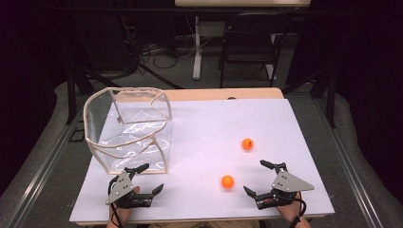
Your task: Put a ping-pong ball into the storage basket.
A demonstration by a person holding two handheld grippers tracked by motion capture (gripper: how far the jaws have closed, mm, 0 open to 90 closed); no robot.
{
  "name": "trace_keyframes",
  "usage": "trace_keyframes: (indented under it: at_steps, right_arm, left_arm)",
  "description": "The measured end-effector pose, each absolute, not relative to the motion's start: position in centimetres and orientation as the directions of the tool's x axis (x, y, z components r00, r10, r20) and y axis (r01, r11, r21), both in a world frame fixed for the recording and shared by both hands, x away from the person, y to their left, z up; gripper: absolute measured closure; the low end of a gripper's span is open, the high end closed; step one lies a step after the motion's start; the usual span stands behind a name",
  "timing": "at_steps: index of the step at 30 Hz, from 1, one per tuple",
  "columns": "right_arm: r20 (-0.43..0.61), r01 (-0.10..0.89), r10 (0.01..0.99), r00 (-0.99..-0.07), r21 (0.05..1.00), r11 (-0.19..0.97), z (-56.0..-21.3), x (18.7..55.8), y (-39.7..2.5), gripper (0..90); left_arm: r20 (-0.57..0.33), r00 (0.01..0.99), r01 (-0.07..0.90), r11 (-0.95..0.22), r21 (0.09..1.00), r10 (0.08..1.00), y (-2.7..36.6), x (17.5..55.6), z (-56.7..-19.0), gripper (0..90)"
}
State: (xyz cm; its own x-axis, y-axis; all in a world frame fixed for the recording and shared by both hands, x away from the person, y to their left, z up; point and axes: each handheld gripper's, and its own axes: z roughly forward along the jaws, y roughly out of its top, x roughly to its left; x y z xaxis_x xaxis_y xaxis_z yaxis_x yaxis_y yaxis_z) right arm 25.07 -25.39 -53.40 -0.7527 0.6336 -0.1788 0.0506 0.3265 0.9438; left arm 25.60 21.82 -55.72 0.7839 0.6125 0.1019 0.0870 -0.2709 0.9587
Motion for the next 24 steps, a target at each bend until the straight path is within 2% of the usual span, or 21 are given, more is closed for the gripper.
trace_keyframes:
  at_steps: [24]
  right_arm:
    - [-0.201,0.09,0.654,-0.73,0.919,0.383,-52.8,25.4,-23.3,0.9]
  left_arm:
    - [0.104,0.782,0.082,-0.266,0.96,0.615,21.8,25.7,-55.6,15.7]
